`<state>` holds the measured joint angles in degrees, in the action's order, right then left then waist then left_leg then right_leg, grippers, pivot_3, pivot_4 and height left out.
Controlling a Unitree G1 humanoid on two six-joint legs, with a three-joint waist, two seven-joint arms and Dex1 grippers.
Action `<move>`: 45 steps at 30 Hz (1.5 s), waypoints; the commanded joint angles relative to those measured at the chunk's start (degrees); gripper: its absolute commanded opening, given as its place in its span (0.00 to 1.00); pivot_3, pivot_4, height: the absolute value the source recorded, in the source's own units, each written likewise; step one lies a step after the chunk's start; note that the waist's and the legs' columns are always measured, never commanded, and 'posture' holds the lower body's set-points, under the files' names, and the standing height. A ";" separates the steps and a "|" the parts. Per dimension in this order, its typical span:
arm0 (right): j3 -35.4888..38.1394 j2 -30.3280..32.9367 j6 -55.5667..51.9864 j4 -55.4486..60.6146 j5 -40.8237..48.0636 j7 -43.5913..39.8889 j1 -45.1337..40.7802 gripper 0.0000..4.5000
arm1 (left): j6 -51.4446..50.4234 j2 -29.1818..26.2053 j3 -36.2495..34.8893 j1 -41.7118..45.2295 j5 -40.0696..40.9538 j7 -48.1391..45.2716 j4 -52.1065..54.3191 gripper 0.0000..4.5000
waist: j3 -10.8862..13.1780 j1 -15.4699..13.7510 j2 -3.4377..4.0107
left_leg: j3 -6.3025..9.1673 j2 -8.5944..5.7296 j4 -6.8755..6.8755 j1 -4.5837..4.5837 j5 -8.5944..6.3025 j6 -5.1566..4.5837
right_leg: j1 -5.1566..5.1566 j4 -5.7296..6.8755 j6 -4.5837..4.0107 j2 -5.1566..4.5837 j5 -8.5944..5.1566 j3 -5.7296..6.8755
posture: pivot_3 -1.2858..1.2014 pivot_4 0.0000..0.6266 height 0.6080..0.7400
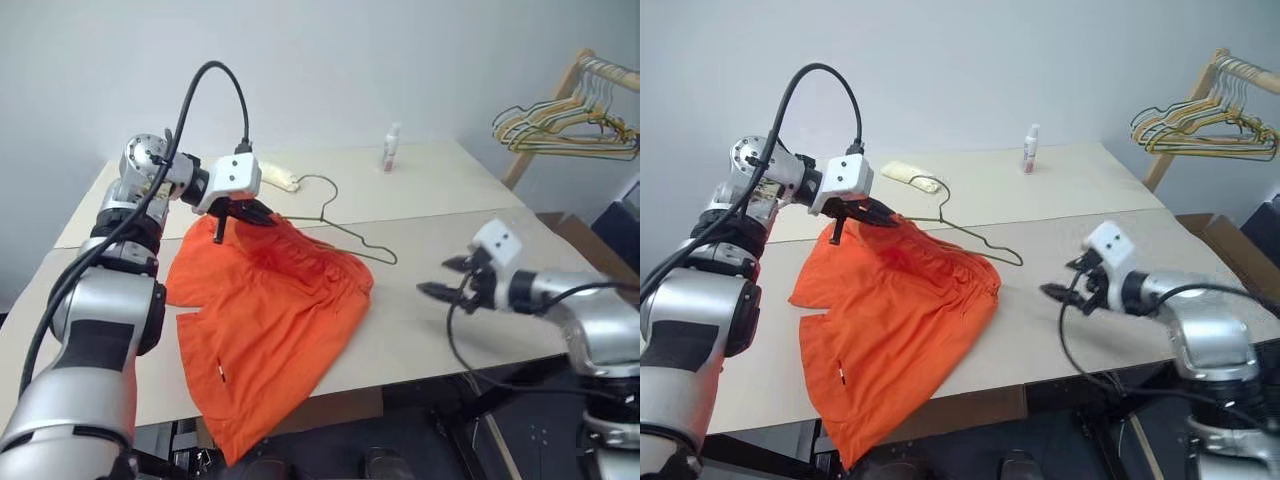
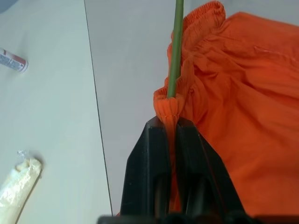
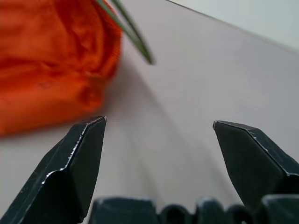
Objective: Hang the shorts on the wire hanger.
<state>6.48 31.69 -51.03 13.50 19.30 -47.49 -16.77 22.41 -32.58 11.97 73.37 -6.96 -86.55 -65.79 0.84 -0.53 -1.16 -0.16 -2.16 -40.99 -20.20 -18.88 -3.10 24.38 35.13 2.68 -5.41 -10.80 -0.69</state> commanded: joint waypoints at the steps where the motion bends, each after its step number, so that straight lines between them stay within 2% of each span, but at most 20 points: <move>1: -1.92 -4.59 0.85 2.86 1.18 4.86 -0.20 0.94 | -0.31 -0.65 -1.73 0.56 1.18 0.79 1.53 0.00 | 0.00 0.01 0.00 | 0.00 -0.01 0.00 -0.01 0.00 0.00 | 0.01 0.01 0.00 0.01 0.00 0.00 | 0.53 0.00 1.00; 6: -4.90 -12.03 3.00 -2.97 -0.31 10.53 -1.03 0.94 | -0.49 -0.85 -1.95 0.21 1.30 0.83 1.97 0.00 | 0.00 -0.05 0.00 | 0.02 -0.04 -0.01 -0.02 0.02 0.04 | 0.01 -0.02 0.01 0.00 0.01 0.03 | 0.54 0.00 1.00; 11: -4.96 -15.32 6.53 -8.69 0.09 12.57 -1.31 0.94 | -0.71 -1.11 -2.29 -0.11 1.43 1.22 2.35 0.00 | 0.00 -0.11 0.00 | 0.03 -0.10 -0.02 -0.02 0.05 0.08 | 0.00 -0.02 0.03 -0.03 0.01 0.04 | 0.54 0.00 1.00; 12: -4.65 -15.67 7.12 -9.16 0.86 12.07 -1.24 0.91 | -0.75 -1.17 -2.34 -0.18 1.44 1.21 2.36 0.00 | 0.00 -0.06 0.00 | 0.03 -0.09 -0.01 -0.02 0.05 0.09 | 0.01 -0.02 0.03 -0.02 0.01 0.04 | 0.54 0.00 1.00; 15: -3.62 -16.68 7.59 -10.94 2.14 12.70 -1.68 0.75 | -0.60 -1.39 -2.40 -0.36 1.29 1.57 2.39 0.00 | 0.00 0.02 0.00 | 0.04 -0.08 0.00 -0.01 0.05 0.10 | 0.01 -0.01 0.03 0.00 0.01 0.04 | 0.54 0.00 1.00; 24: -4.24 -20.18 12.00 -17.45 1.10 15.81 -4.40 0.03 | -0.70 -1.71 -2.93 -0.67 1.34 2.00 2.08 0.00 | 0.00 0.27 0.00 | 0.04 -0.07 0.00 0.00 0.08 0.15 | 0.02 0.01 0.03 0.01 0.01 0.03 | 0.54 0.00 1.00; 25: -4.23 -20.22 12.31 -17.66 0.99 16.13 -4.32 0.01 | -0.71 -1.91 -2.99 -0.81 1.38 1.79 2.25 0.00 | 0.00 0.26 0.00 | 0.06 -0.07 0.01 0.00 0.09 0.16 | 0.02 0.01 0.03 0.01 0.01 0.04 | 0.54 0.00 1.00; 29: -3.86 -18.57 13.07 -17.23 1.33 15.67 -3.81 0.01 | 0.47 -2.87 -3.46 -1.35 2.26 -0.78 2.90 0.00 | 0.00 0.37 0.00 | 0.05 -0.08 0.00 0.00 0.10 0.17 | 0.02 0.01 0.03 0.00 0.01 0.03 | 0.54 0.00 1.00; 32: -1.42 -15.07 11.94 -16.55 3.43 13.39 -3.68 0.01 | -0.25 -4.36 -2.94 -1.96 6.84 -5.51 4.48 0.00 | 0.01 0.37 0.01 | 0.06 -0.08 0.00 -0.01 0.09 0.16 | 0.02 0.01 0.03 0.00 0.01 0.04 | 0.54 0.00 1.00; 38: -0.34 -6.29 11.97 -15.76 7.57 3.27 -2.92 0.01 | -0.39 -8.89 3.56 -3.46 14.20 -5.95 7.75 0.00 | 0.01 0.59 0.01 | 0.06 -0.04 0.00 0.00 0.03 0.05 | 0.01 0.01 0.03 0.01 0.01 0.02 | 0.54 0.00 1.00; 45: -2.08 1.42 13.65 -14.59 8.15 -5.39 -2.00 0.01 | 0.56 -10.71 6.04 -3.35 15.20 -5.95 7.01 0.00 | 0.01 0.38 0.00 | 0.04 -0.04 -0.03 0.00 0.00 0.00 | -0.01 -0.01 0.04 0.01 0.01 0.02 | 0.54 0.00 1.00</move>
<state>3.44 31.42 -38.97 -2.13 27.72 -52.07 -18.98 22.53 -41.02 18.39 68.92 7.26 -92.28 -59.34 0.85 -0.15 -1.16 -0.12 -2.19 -41.02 -20.20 -18.87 -3.10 24.36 35.12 2.72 -5.40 -10.79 -0.67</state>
